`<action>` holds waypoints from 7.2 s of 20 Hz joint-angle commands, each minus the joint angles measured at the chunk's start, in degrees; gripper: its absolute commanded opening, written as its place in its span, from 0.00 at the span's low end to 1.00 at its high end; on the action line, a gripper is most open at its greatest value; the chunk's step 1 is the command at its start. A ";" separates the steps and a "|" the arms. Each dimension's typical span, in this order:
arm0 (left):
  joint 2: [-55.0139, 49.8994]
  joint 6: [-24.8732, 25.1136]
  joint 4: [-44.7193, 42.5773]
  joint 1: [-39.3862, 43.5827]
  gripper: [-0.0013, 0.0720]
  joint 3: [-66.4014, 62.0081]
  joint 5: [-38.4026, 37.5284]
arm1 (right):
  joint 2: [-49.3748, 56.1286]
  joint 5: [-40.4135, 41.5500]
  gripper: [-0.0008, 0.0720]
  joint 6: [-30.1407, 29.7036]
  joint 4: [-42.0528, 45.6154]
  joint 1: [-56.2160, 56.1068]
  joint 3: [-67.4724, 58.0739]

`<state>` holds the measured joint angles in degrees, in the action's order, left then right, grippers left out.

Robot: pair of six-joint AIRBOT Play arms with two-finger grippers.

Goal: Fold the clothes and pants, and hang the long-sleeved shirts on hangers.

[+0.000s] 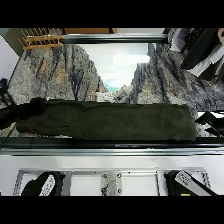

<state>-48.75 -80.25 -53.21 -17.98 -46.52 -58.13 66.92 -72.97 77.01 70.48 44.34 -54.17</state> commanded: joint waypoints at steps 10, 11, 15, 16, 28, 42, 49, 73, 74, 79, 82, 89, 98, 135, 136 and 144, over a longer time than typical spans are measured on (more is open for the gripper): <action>-22.49 -1.51 5.20 46.77 0.05 -9.88 13.00 | 30.16 -3.39 0.93 -23.71 -15.15 8.28 -12.66; -24.57 -1.49 5.22 48.00 0.05 -11.67 12.66 | 31.21 -3.89 0.92 -24.92 -17.92 8.22 -12.66; -29.81 -1.27 5.22 50.95 0.05 -16.20 11.69 | 35.32 -8.98 0.91 -26.29 -21.51 5.88 -12.63; -30.36 -1.22 5.27 50.97 0.05 -16.61 11.69 | 36.15 -10.25 0.91 -26.25 -21.53 4.83 -12.63; -32.22 -1.22 5.33 51.01 0.04 -16.59 11.74 | 30.93 -11.52 0.04 -19.82 -17.42 -1.36 -13.38; -60.85 -1.20 5.20 61.00 0.04 -43.56 8.39 | 1.16 -22.32 0.04 7.02 2.21 -30.84 -27.08; -67.69 -2.43 4.76 61.79 0.04 -51.93 4.33 | 0.50 -23.52 0.04 15.87 3.08 -46.05 -29.31; -34.45 -3.13 -16.11 15.80 0.05 -51.54 -7.96 | 27.26 13.35 0.04 29.99 -6.78 -84.06 -30.62; -33.88 -3.15 -16.11 15.85 0.05 -51.56 -7.93 | 29.07 16.92 0.04 28.70 -8.22 -85.20 -30.62; -33.16 -3.17 -15.87 17.38 0.04 -51.56 -8.07 | 31.76 28.81 0.95 14.10 -24.37 -88.21 -30.80; -32.87 -3.58 -15.89 18.69 0.04 -51.54 -8.39 | 26.62 28.72 0.94 11.54 -23.61 -85.90 -30.77; -25.09 -3.58 -15.85 22.16 0.04 -37.66 -3.85 | 0.39 18.14 0.94 12.24 -9.55 -64.26 -4.46; -18.05 -4.28 -15.80 29.64 0.05 -19.93 5.20 | -0.50 19.85 0.99 -1.29 -29.77 -35.28 21.62; -51.49 -0.79 -5.18 56.00 0.05 -32.81 11.78 | 1.79 -11.28 0.04 10.23 0.96 -26.60 -21.16; -53.59 -0.15 -5.16 57.24 0.05 -35.12 10.69 | 1.79 -12.22 0.04 11.82 1.88 -28.74 -23.26; -61.55 0.09 -3.93 59.84 0.05 -41.79 5.42 | 1.81 -17.14 0.04 22.86 10.14 -45.70 -34.95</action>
<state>-108.49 -80.42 -57.98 41.50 -87.00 -51.03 68.77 -88.12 95.44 77.95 3.60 -85.71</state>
